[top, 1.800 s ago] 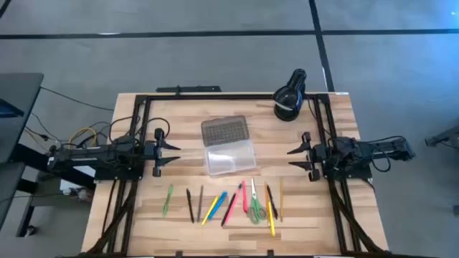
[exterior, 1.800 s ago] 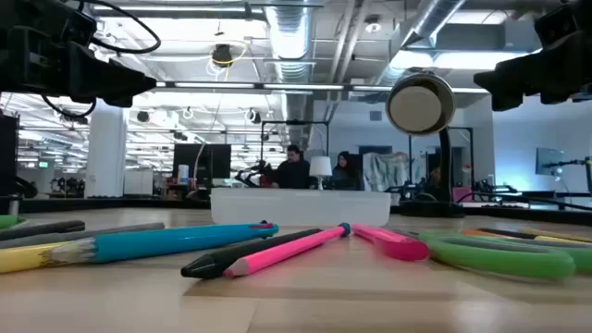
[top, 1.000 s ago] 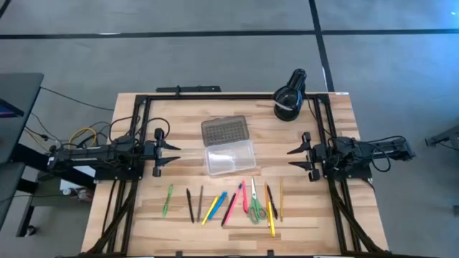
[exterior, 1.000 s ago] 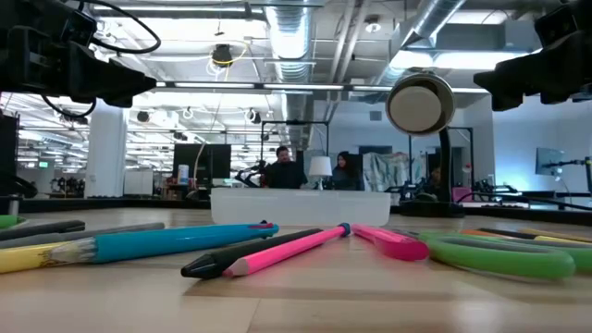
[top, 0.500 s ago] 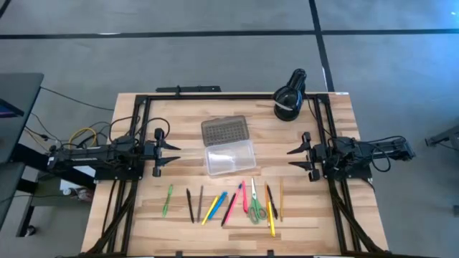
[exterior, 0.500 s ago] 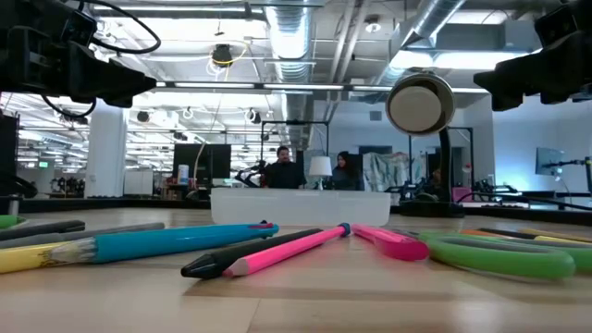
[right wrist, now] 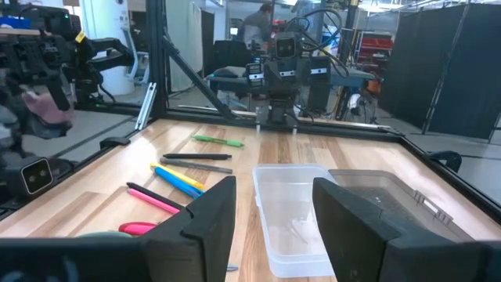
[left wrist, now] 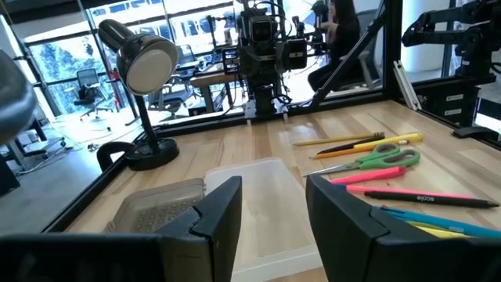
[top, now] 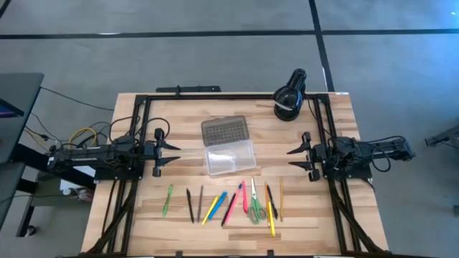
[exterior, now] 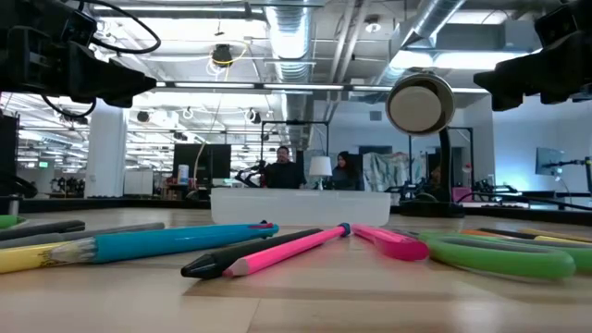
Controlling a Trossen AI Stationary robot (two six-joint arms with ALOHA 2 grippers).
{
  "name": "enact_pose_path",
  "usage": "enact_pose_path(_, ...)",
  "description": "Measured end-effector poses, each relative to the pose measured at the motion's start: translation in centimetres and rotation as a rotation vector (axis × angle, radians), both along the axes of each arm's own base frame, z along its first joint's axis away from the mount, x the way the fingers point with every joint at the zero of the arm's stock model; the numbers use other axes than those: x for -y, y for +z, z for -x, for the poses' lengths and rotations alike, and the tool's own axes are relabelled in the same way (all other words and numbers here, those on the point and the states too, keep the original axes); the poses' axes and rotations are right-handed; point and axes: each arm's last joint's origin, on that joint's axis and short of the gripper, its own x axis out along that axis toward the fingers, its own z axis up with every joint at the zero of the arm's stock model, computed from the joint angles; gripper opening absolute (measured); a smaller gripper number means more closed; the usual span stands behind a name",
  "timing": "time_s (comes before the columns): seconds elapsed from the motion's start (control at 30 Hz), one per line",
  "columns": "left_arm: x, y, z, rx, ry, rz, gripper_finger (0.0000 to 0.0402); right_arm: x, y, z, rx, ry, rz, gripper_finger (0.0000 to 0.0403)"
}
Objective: Pick & place school supplies into a supply box
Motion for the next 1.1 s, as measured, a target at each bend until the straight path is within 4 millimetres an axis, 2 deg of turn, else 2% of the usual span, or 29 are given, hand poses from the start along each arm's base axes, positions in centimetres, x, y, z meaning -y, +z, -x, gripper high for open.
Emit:
enact_pose_path(0.5, 0.0, 0.0, 0.0, 0.0, 0.0, 0.04, 0.0139, 0.0, 0.0, 0.0, 0.003, 0.0, 0.0, 0.0166)
enact_pose_path(0.6, 0.0, 0.0, 0.0, 0.0, 0.0, 0.121, 0.0139, 0.0, 0.1, 0.0, 0.018, -0.003, -0.002, 0.0166)
enact_pose_path(0.83, 0.1, 0.0, 0.0, 0.002, -0.022, 0.231, 0.0139, -0.1, 0.7, 0.0, 0.055, 0.008, -0.224, 0.0166)
enact_pose_path(0.9, 0.1, 0.1, 0.0, 0.003, -0.041, 0.265, 0.0139, 0.0, 0.7, 0.0, 0.056, 0.004, -0.226, 0.0166)
enact_pose_path(1.0, 0.1, 0.1, 0.0, 0.005, -0.04, 0.271, 0.0139, 0.2, 0.8, 0.0, 0.079, -0.055, -0.156, 0.0166)
enact_pose_path(1.1, 0.0, 0.6, 0.0, 0.07, 0.003, 0.312, 0.0139, 0.5, 1.1, 0.0, 0.113, -0.143, -0.161, 0.0166)
